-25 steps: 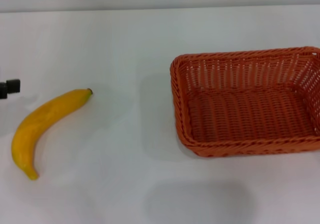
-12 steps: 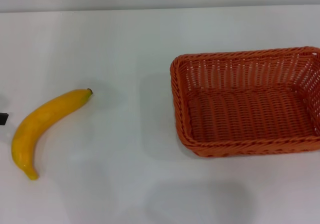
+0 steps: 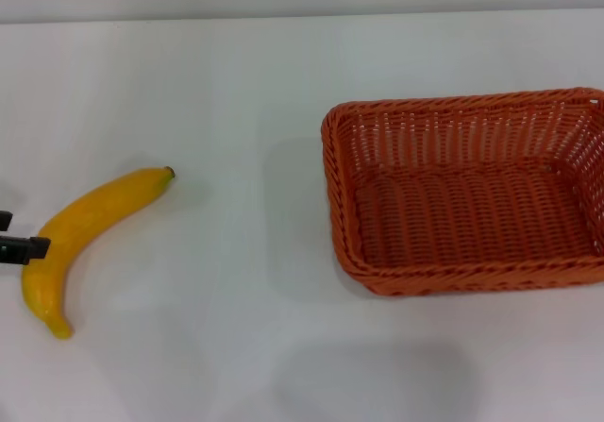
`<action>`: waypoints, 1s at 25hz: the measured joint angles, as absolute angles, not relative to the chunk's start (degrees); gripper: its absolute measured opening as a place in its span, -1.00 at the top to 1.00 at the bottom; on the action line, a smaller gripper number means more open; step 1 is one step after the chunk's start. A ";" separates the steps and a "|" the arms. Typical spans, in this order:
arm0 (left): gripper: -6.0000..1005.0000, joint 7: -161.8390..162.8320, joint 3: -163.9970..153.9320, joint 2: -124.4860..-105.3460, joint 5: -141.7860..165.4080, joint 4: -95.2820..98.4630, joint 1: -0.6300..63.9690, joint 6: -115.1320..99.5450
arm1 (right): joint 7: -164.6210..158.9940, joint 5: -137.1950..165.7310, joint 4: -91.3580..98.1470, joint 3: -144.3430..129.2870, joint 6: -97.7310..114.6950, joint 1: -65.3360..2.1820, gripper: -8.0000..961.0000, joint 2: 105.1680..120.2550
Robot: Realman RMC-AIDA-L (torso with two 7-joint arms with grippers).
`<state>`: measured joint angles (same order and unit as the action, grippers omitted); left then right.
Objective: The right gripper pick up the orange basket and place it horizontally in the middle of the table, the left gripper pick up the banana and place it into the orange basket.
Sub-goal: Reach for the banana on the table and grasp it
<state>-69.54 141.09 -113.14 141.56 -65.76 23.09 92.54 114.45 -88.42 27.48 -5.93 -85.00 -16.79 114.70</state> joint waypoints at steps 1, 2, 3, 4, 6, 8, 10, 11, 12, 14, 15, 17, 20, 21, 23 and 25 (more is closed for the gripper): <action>-0.42 -69.69 141.00 -113.29 141.69 -64.94 23.30 91.83 | 114.43 -88.46 27.46 -5.96 -85.00 -16.79 -0.75 114.69; -0.42 -69.79 140.86 -113.41 141.71 -64.22 23.53 91.22 | 114.43 -88.52 27.46 -5.97 -84.99 -16.71 -0.75 114.70; -0.42 -69.81 140.66 -113.53 141.75 -63.53 23.69 90.58 | 114.43 -88.54 27.44 -5.96 -84.99 -16.65 -0.75 114.69; -0.42 -69.83 140.45 -113.67 141.79 -62.90 23.87 89.98 | 114.43 -88.54 27.38 -5.96 -84.97 -16.56 -0.75 114.70; -0.42 -69.84 140.04 -114.04 142.06 -62.05 24.03 88.73 | 114.42 -88.54 27.07 -5.91 -84.96 -16.49 -0.75 114.69; -0.42 -69.85 139.90 -114.36 142.34 -61.64 24.04 87.80 | 114.43 -88.54 26.84 -5.90 -84.96 -16.47 -0.75 114.69; -0.42 -69.86 139.84 -114.55 142.48 -60.67 24.30 87.04 | 114.43 -88.54 26.80 -5.89 -84.97 -16.46 -0.75 114.70; -0.42 -69.87 139.83 -114.56 142.69 -59.46 24.78 86.64 | 114.43 -88.54 26.80 -5.89 -84.97 -16.46 -0.75 114.69; -0.42 -69.87 139.83 -114.56 142.69 -59.46 24.78 86.64 | 114.43 -88.54 26.80 -5.89 -84.97 -16.45 -0.75 114.65; -0.42 -69.87 139.83 -114.60 142.95 -58.91 25.05 86.06 | 114.43 -88.54 26.80 -5.89 -84.95 -16.44 -0.75 114.57; -0.42 -69.87 139.83 -114.67 143.08 -58.81 25.09 85.73 | 114.43 -88.54 26.80 -5.88 -84.95 -16.44 -0.75 114.53; -0.41 -69.77 139.83 -114.76 143.13 -58.75 25.15 85.11 | 114.43 -88.54 26.80 -5.88 -84.94 -16.43 -0.75 114.46; -0.41 -69.74 139.83 -114.77 143.15 -58.31 25.23 84.71 | 114.34 -88.55 26.80 -5.88 -84.94 -16.43 -0.75 114.30; -0.41 -69.74 139.83 -114.72 143.15 -57.93 25.29 84.53 | 114.21 -88.57 26.80 -5.88 -84.88 -16.43 -0.75 114.29; -0.41 -69.75 139.83 -114.56 143.16 -57.32 25.43 84.13 | 113.59 -88.63 26.82 -5.88 -84.52 -16.44 -0.75 114.26; -0.41 -69.69 139.84 -114.46 143.17 -57.08 25.48 83.21 | 113.19 -88.66 26.87 -5.88 -84.23 -16.49 -0.75 114.25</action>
